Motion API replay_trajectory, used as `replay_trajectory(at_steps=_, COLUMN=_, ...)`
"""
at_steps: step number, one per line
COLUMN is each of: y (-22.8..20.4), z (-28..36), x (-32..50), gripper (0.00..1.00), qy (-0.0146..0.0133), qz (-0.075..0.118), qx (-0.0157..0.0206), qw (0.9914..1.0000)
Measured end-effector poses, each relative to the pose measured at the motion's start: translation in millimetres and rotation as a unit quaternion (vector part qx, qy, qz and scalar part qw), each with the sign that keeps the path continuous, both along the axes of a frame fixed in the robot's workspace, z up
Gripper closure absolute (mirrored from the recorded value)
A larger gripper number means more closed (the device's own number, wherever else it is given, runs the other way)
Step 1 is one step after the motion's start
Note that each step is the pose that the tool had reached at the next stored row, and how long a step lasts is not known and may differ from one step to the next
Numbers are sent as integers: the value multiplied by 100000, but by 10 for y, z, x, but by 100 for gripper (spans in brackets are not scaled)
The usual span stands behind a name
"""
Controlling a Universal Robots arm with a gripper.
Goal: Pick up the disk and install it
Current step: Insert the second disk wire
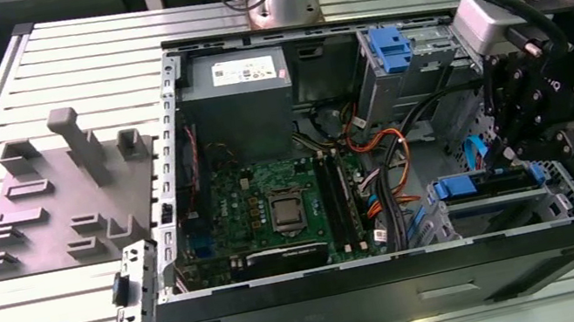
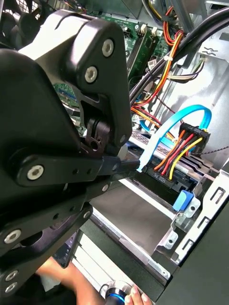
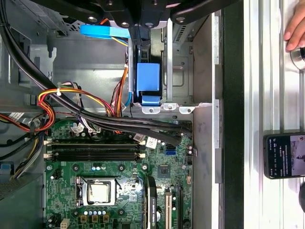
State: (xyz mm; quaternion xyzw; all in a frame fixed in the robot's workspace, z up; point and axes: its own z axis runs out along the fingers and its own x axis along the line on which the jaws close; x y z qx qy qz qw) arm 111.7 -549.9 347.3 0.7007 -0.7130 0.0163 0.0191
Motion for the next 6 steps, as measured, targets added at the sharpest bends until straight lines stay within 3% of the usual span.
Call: replay_trajectory(at_steps=6, y=0, z=0, x=0, gripper=89, qy=19, qz=2, qx=3, qw=100000)
